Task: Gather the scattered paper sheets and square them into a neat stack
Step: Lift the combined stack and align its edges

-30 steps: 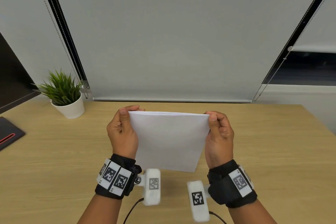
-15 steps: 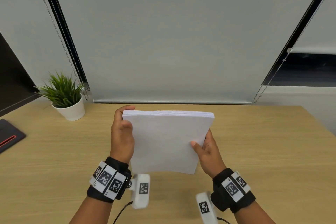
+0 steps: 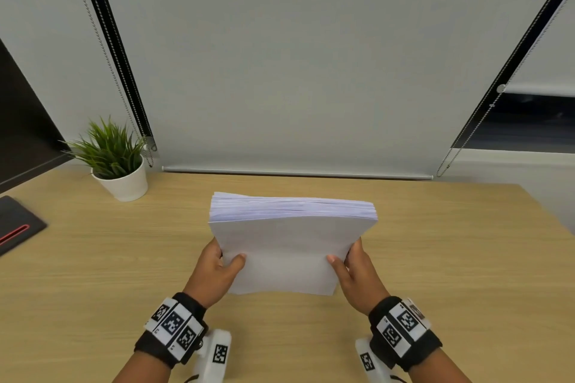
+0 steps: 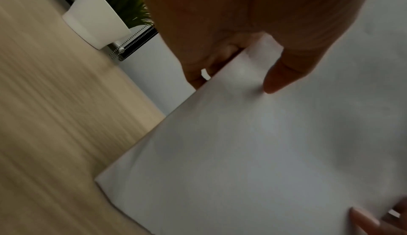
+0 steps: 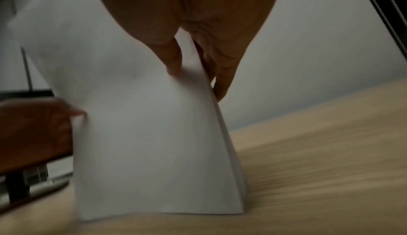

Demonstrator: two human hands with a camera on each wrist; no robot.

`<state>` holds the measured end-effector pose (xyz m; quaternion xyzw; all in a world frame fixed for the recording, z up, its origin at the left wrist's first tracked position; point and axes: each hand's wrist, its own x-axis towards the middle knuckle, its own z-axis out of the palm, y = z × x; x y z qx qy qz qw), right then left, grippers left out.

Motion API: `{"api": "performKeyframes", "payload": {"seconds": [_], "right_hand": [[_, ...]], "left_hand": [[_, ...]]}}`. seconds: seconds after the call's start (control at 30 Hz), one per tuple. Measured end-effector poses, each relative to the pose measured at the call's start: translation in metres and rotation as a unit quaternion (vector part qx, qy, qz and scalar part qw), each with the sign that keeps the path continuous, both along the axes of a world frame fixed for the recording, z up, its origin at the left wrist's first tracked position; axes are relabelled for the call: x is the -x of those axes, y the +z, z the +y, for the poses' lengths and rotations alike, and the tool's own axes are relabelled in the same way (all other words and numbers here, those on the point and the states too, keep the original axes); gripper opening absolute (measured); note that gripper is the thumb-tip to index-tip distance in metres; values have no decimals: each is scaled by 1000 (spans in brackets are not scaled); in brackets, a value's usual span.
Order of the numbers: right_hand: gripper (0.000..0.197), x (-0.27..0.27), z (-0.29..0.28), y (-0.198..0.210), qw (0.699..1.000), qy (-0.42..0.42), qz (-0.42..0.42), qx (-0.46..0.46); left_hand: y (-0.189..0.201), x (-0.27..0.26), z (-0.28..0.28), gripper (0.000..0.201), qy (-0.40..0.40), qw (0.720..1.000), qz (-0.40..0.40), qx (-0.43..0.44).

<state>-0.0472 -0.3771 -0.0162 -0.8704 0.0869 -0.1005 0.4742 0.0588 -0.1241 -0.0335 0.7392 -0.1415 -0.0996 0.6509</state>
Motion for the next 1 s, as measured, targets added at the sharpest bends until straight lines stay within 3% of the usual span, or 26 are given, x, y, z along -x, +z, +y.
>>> {"api": "performKeyframes", "payload": {"seconds": [0.1,0.2,0.37,0.47,0.63,0.83,1.0], "right_hand": [[42,0,1,-2,999,-5,-4,34],[42,-1,11,0,998,-40,-46,35],[46,1,33,21,987,-77,-134,36],[43,5,41,26,979,-100,-172,45],[32,11,48,-5,991,-88,-91,42],[40,7,42,-19,992,-88,-81,-49],[40,6,38,-31,995,-72,-50,-39]], "left_hand": [[-9,-4,1,32,30,999,8,-21],[5,3,-7,12,49,999,5,-10],[47,20,-29,43,115,985,-115,60],[56,33,-40,47,157,973,-143,90],[21,41,-42,32,154,981,-86,83],[11,39,-34,41,130,984,-58,107],[3,38,-29,40,115,987,-49,96]]}}
